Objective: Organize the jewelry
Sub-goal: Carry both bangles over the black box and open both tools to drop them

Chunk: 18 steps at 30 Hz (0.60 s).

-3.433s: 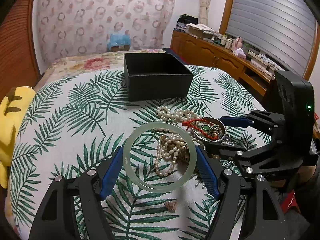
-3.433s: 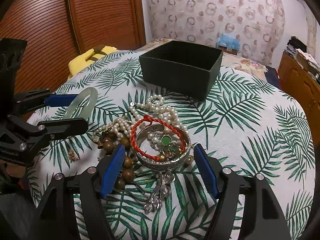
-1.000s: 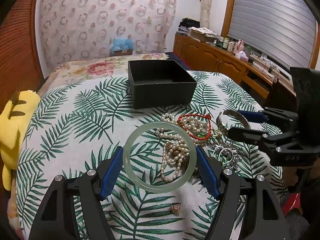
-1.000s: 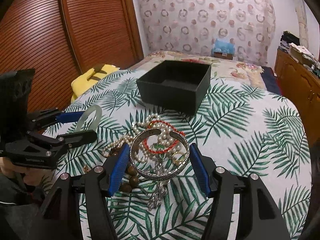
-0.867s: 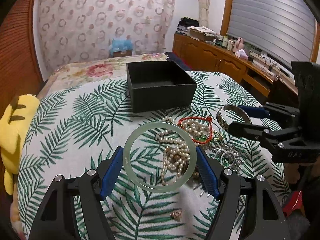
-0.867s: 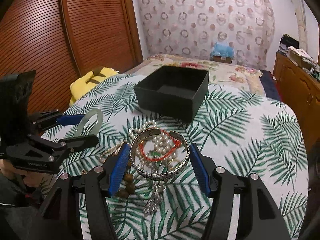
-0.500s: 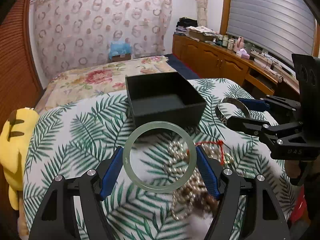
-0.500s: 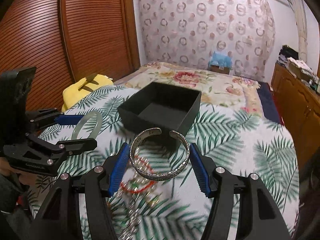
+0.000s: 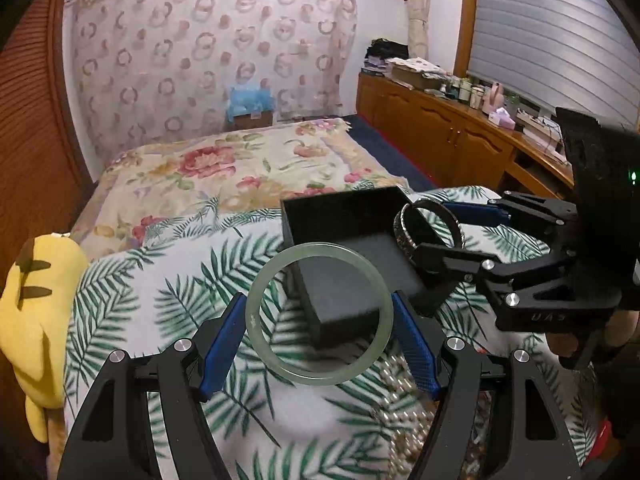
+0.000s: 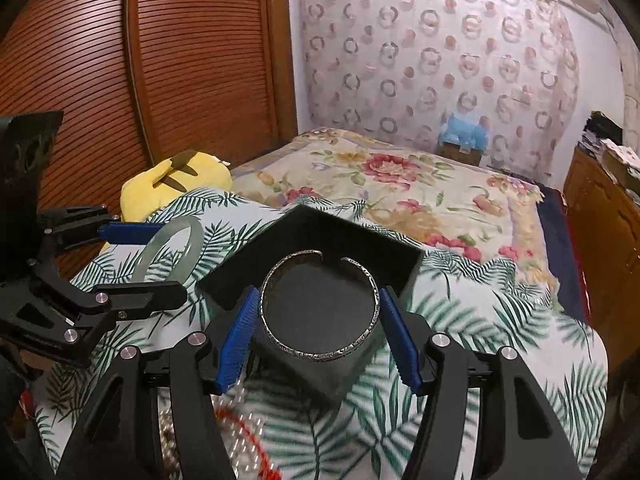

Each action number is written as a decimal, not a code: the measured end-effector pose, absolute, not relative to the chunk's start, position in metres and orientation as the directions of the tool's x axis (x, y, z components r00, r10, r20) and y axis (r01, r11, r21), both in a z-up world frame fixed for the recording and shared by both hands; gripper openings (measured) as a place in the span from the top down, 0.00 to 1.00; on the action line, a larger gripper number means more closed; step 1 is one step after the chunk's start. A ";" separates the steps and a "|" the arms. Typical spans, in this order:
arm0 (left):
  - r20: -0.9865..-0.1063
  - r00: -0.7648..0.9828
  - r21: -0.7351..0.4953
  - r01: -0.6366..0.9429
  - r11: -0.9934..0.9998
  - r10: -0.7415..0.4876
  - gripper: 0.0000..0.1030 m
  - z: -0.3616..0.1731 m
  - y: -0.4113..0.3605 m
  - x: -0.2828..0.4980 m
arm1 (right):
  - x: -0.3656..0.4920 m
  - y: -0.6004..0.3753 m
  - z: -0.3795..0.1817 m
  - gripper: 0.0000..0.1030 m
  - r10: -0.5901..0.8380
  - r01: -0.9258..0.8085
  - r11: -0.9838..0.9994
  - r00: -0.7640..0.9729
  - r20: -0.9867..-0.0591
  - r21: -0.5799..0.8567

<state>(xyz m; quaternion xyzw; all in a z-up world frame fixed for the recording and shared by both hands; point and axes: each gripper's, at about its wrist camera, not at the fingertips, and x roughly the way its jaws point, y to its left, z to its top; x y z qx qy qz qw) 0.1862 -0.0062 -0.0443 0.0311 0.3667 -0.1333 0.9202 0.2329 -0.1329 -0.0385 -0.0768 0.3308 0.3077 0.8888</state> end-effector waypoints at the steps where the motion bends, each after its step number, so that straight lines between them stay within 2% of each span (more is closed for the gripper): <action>1: -0.684 0.695 -0.041 0.266 0.963 -0.221 0.33 -0.044 -0.006 0.190 | 0.237 -0.132 -0.040 0.38 0.497 -0.599 0.798 0.589 -0.637 0.068; 3: -0.686 0.694 -0.040 0.263 0.964 -0.218 0.33 -0.042 -0.004 0.201 | 0.245 -0.130 -0.042 0.37 0.498 -0.599 0.797 0.584 -0.641 0.074; 6: -0.690 0.691 -0.037 0.265 0.964 -0.216 0.33 -0.042 -0.006 0.212 | 0.254 -0.134 -0.043 0.25 0.507 -0.595 0.798 0.582 -0.635 0.092; 18: -0.713 0.659 -0.006 0.337 0.941 -0.240 0.33 -0.048 -0.048 0.251 | 0.267 -0.192 -0.040 0.25 0.420 -0.456 0.883 0.670 -0.612 0.106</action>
